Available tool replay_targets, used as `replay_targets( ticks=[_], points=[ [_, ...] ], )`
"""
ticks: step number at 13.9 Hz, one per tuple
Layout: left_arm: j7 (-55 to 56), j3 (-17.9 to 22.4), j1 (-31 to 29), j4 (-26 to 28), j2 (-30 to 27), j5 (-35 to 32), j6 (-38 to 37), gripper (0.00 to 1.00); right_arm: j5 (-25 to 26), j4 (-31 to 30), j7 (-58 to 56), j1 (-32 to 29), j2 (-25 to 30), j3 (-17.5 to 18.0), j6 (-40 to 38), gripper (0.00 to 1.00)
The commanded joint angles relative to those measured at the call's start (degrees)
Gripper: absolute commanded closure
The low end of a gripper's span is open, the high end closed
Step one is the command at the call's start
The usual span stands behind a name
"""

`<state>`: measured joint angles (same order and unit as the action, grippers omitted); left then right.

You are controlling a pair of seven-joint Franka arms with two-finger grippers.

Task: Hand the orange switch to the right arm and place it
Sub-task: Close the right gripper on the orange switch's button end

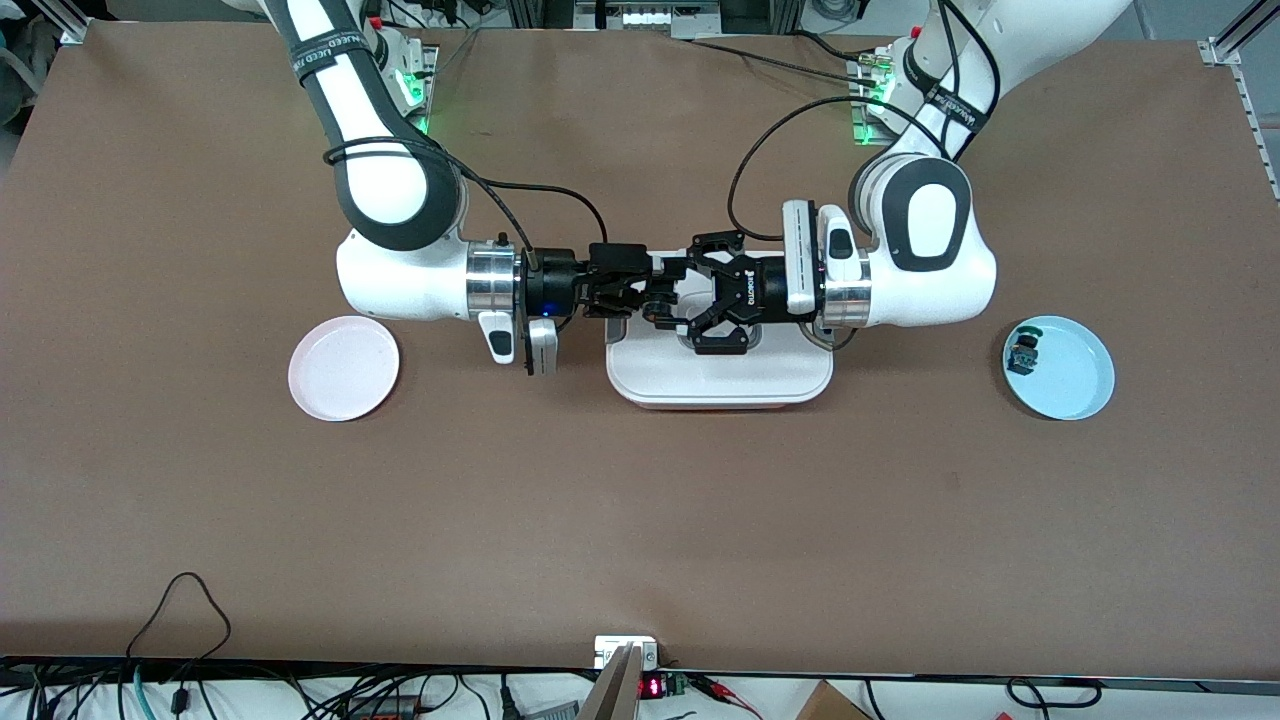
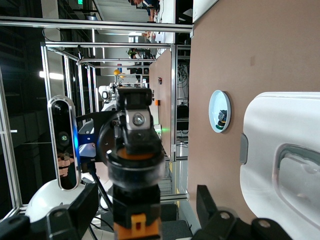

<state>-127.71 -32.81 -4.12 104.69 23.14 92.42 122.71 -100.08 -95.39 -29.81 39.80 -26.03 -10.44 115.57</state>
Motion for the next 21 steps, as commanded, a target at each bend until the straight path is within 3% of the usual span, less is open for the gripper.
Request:
replay_targets(
  ticks=[1, 8, 10, 12, 13, 15, 21],
  points=[
    [-2.11, -0.23, 0.08, -0.63, 0.24, 2.24, 0.25, 0.78, -1.17, -2.00, -1.30, 0.45, 1.86, -0.28, 0.27, 0.24],
    [-2.19, -0.23, 0.17, -0.63, 0.24, 2.24, 0.25, 0.78, -1.17, -3.67, -0.60, 0.01, 3.80, -0.28, 0.01, 0.32],
    [-2.19, -0.23, 0.17, -0.63, 0.24, 2.24, 0.25, 0.78, -1.17, -4.02, -0.60, 0.01, 4.15, -0.28, 0.01, 0.40],
    [-2.19, -0.23, 0.17, -0.63, 0.24, 2.24, 0.25, 0.78, -1.17, -4.46, -1.21, 0.01, 4.24, -0.28, 0.01, 0.53],
    [-2.11, -0.23, 0.17, -0.63, 0.24, 2.24, 0.25, 0.78, -1.17, -4.81, -1.39, 0.01, 4.41, -0.28, 0.01, 0.63],
    [-2.02, -0.23, 0.17, -0.72, 0.24, 2.32, 0.25, 0.78, -1.08, -4.90, -1.48, -0.16, 4.50, -0.37, -0.17, 0.98],
    [-2.19, -0.23, 0.17, -0.72, 0.16, 3.03, 0.25, 0.77, -1.17, -4.72, -1.39, -0.52, 4.41, -0.46, -0.17, 1.00]
  ],
)
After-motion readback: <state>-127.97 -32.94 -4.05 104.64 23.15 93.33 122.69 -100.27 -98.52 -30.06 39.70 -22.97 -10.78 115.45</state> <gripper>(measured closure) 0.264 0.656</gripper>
